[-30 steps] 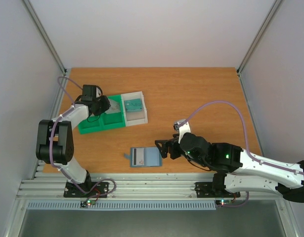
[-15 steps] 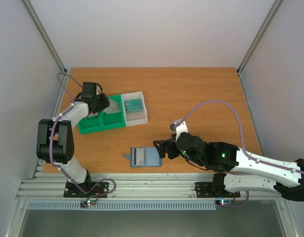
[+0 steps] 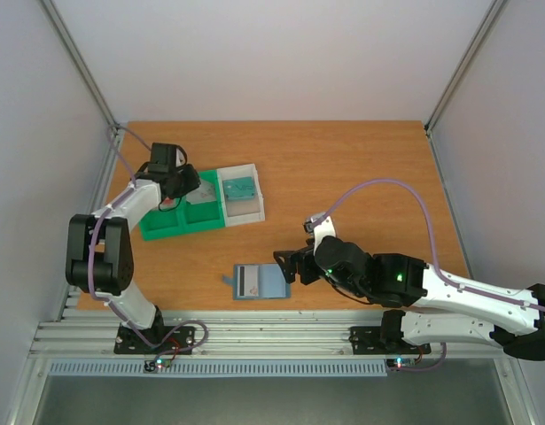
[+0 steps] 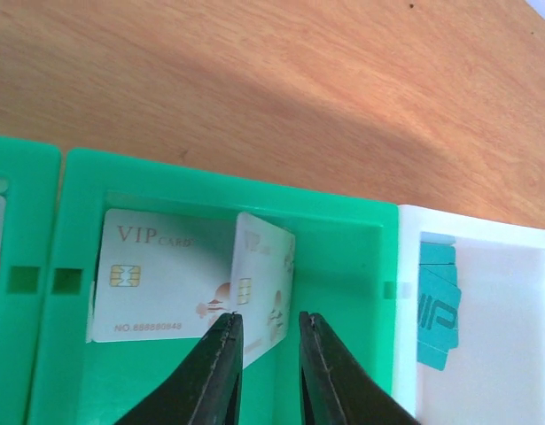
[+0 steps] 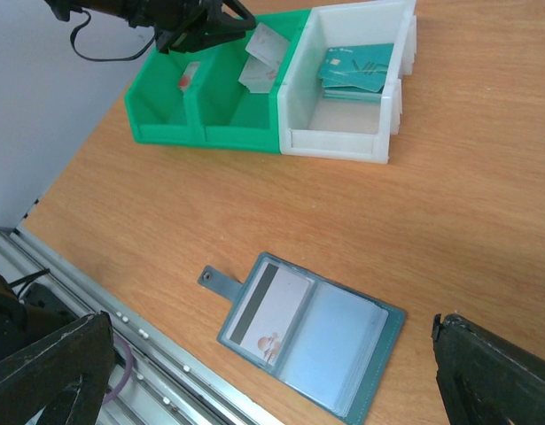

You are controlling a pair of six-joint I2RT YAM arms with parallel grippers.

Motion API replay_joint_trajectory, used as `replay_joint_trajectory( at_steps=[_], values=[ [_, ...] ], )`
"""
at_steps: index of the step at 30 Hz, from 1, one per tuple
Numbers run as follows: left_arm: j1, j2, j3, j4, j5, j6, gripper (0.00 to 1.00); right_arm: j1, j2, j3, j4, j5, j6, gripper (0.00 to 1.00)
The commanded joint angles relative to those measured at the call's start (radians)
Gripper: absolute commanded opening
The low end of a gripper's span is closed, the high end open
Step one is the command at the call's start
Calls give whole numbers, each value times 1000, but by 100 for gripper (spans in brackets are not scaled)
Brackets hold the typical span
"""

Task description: Take the credit cards out of the card holder

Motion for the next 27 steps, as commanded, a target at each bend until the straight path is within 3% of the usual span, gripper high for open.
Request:
replay_joint_trajectory(
  at_steps=[1,8,27],
  values=[
    [-24,-26,43,-1,-33,39,20,2,8,37,-11,15,-24,98],
    [-42,41,69,30,11,45,18,2,22,49,-10,22,-42,98],
    [-46,206,103,-10,-97,108,18,1,34,57,-42,61,-43,98]
  ],
)
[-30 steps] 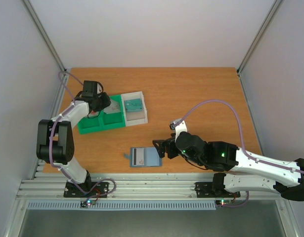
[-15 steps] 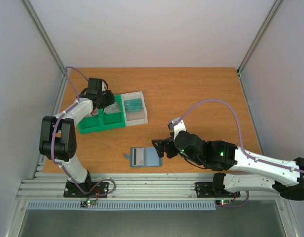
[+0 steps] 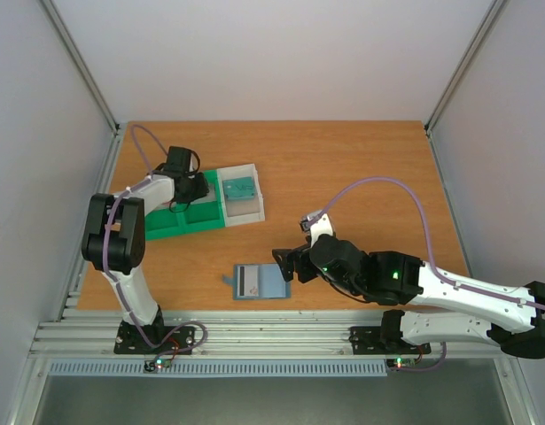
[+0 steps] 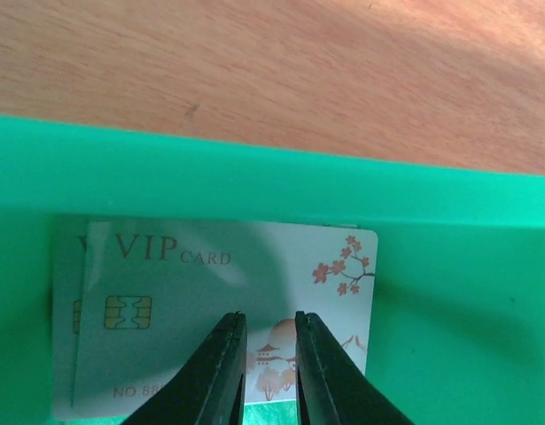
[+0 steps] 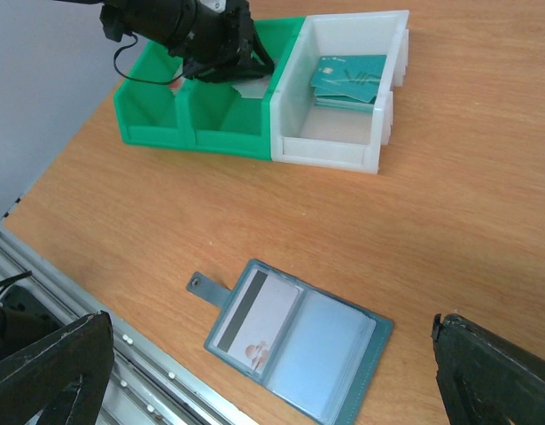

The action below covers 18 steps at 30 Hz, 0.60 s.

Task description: Take the credit cards out of the card holder

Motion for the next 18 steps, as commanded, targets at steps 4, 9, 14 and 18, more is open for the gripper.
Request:
replay_joint_trajectory(
  at_steps=[4,9,14,18],
  values=[
    [-1,15,55,-3,-17,17,18,1,2,26,-35,21,3,98],
    [-2,-53,76,-11,43,-24,23,-2,7,29,-69,51,59,98],
    [-2,-159,69,-57,47,-10,34,-10,20,49,-119,50,108,98],
    [-2,-232,47,-98,113,6,52,-12,32,59,-134,18,125,99]
  ],
)
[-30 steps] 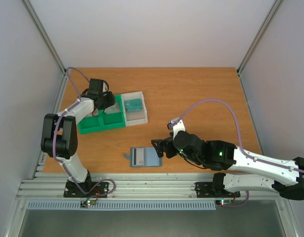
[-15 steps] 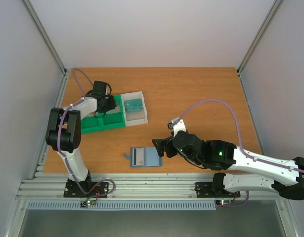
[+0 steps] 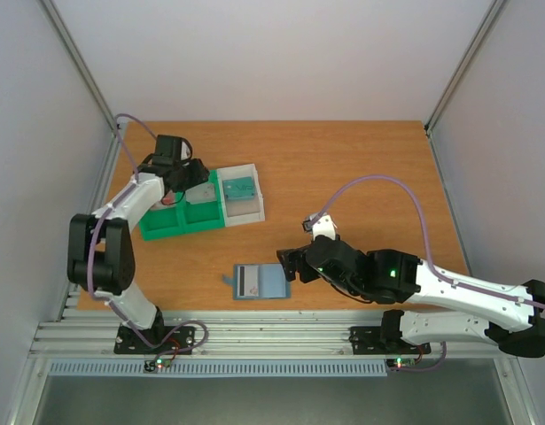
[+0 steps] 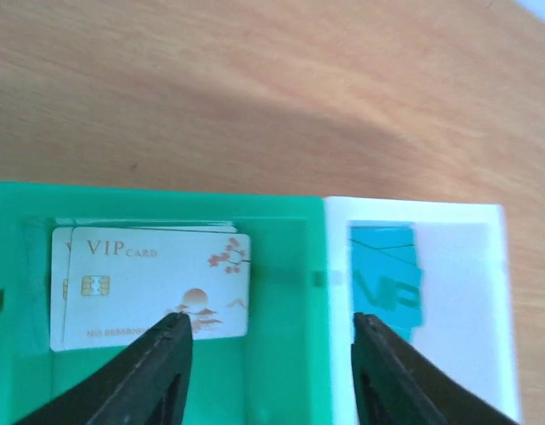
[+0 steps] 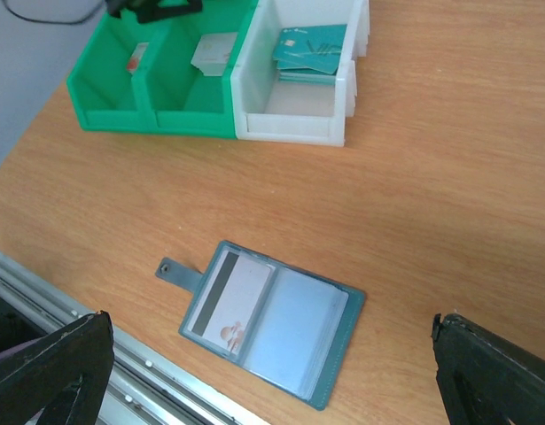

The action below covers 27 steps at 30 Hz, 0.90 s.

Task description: Take the credit cards out of the card holder

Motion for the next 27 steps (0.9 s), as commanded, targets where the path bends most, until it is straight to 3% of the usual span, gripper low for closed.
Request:
replay_joint_trajectory(
  at_steps=[1,9,12,18,23,27],
  values=[
    [-1,-101,4,-52,80,18,53,-6,9,31,-24,-18,44,99],
    [-4,-221,-61,-197,226,23,58,-6,39,7,48,-105,12,93],
    [-13,-287,-119,-221,260,26,54,-8,66,10,58,-128,-1,82],
    [-54,-413,-211,-291,313,49,43,-31,93,-27,131,-193,10,49],
    [-89,-521,-305,-313,358,38,40,-78,130,-64,203,-261,30,37],
    [-112,-588,-397,-300,396,6,36,-122,191,-94,270,-345,54,33]
  ],
)
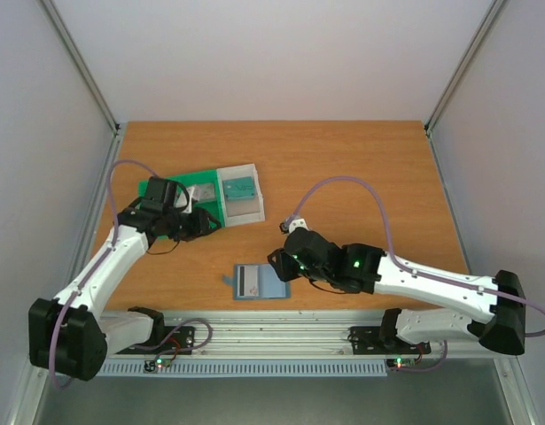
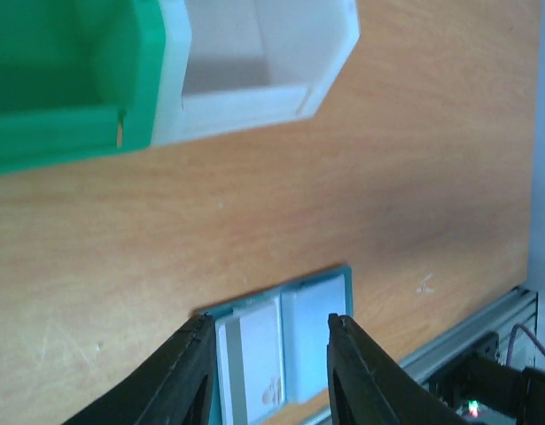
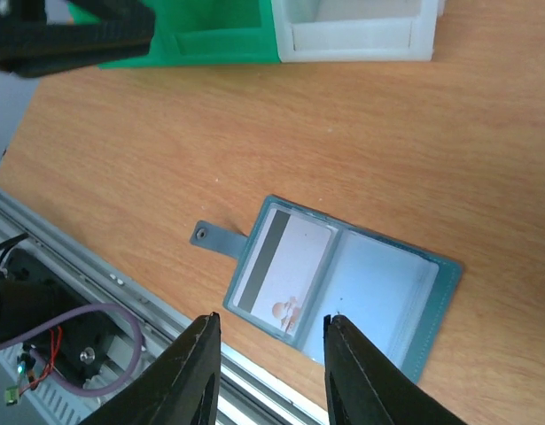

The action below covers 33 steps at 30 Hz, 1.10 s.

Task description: Take the credit cards out of the card holder

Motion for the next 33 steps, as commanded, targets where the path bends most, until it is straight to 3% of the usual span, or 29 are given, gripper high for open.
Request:
replay_joint_trajectory(
  at_steps=[1,11,21,27,33],
  values=[
    [-25,-71,-100,6,68,-31,35,-45,66,-44,123,-115,45,33],
    [-165,-90,-282,156,136,-148,32,-107,306,-146,446,-352,193,25],
    [-192,-57,-409,383,182,-259,26,-211,499,-230,607,-468,261,24],
    [-194,9,-469,513,206,-283,26,-226,574,-221,523,-388,189,22],
    [-196,39,-500,577,211,-298,23,-246,532,-221,440,-312,140,21]
  ],
)
